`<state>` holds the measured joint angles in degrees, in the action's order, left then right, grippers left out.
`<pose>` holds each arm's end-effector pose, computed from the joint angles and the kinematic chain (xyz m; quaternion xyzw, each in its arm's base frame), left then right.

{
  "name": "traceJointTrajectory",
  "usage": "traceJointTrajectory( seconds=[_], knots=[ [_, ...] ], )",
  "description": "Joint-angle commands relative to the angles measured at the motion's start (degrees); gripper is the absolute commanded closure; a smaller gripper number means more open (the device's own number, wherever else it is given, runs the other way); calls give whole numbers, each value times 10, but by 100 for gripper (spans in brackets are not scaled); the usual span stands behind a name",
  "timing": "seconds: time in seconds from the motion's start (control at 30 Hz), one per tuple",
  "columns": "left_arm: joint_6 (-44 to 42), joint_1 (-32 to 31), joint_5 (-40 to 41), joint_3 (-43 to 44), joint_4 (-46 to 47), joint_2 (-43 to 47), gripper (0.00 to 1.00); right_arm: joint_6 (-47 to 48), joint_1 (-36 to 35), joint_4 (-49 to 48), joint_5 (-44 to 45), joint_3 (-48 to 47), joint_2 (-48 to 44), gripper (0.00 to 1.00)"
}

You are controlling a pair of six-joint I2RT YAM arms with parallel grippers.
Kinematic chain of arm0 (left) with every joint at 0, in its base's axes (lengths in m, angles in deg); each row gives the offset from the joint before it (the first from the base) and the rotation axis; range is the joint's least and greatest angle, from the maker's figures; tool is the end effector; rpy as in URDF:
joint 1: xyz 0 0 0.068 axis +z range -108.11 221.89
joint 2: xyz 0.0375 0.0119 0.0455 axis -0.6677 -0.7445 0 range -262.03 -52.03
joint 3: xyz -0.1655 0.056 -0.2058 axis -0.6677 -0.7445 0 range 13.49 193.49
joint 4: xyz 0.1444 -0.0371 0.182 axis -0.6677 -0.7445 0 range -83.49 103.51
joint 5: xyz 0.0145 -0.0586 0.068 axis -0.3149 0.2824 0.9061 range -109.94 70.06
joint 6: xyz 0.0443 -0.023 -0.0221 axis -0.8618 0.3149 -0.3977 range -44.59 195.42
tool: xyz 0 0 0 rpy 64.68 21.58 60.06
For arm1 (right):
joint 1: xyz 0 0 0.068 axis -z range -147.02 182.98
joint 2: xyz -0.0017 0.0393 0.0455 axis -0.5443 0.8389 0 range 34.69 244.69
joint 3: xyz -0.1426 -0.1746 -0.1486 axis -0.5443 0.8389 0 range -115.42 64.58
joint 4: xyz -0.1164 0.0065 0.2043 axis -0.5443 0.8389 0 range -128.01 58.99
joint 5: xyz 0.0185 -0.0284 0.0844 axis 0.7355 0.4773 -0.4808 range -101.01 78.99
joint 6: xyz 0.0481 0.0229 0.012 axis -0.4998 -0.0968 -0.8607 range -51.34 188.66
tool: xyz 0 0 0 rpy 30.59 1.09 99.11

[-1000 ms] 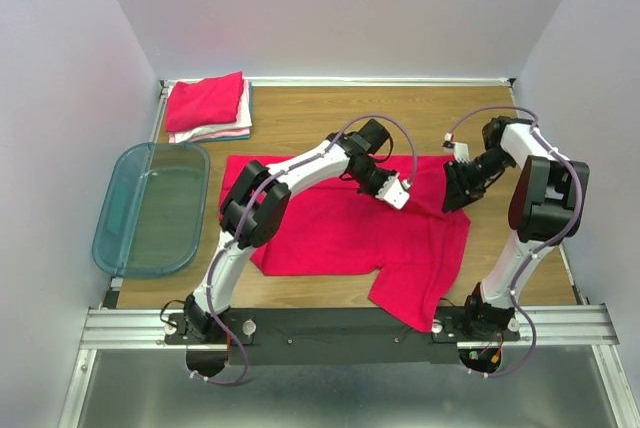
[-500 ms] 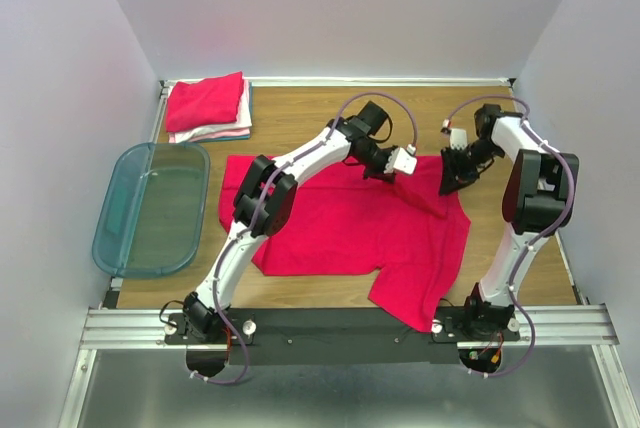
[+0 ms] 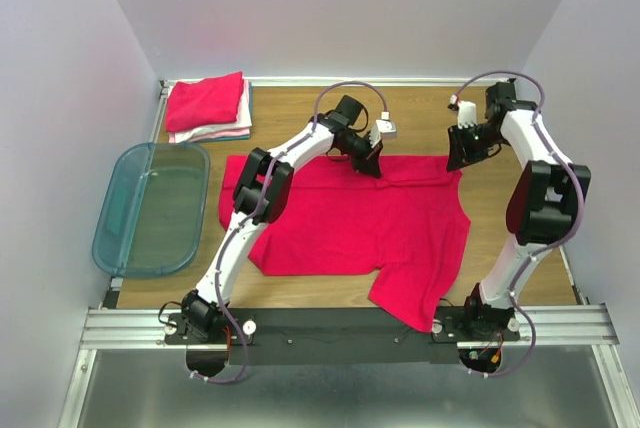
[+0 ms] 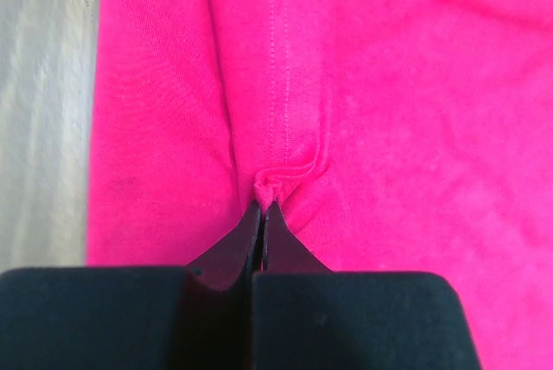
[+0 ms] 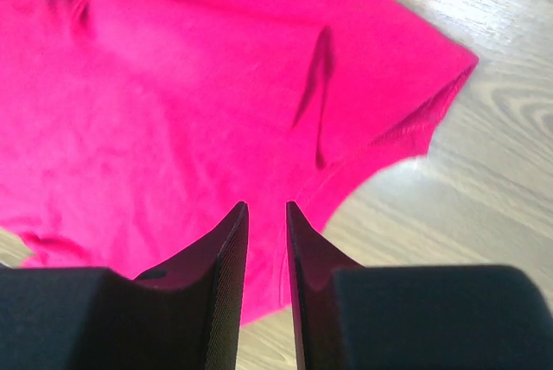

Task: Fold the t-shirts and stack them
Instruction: Fold the flattened tshirt in 1/3 of the way

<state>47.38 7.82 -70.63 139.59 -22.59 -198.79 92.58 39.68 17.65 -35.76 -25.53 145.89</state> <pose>0.4112 -0.3124 0.1549 0.5515 0.6788 -0.4232 0.2365 0.3621 -0.0272 0.2305 -0.1696 0.9556 0.1756 0.1650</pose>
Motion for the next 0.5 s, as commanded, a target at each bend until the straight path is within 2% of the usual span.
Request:
traceJointTrajectory(
  seconds=[0.0,0.1,0.47],
  knots=[
    [109,8,-47,10,23,-25,100,68,-1,-3,-14,33,-70,68],
    [106,7,-46,2,32,-21,100,67,-2,-7,-4,22,-68,68],
    [94,6,-41,-5,44,-11,100,-33,-22,-18,-3,-45,38,65]
  ],
)
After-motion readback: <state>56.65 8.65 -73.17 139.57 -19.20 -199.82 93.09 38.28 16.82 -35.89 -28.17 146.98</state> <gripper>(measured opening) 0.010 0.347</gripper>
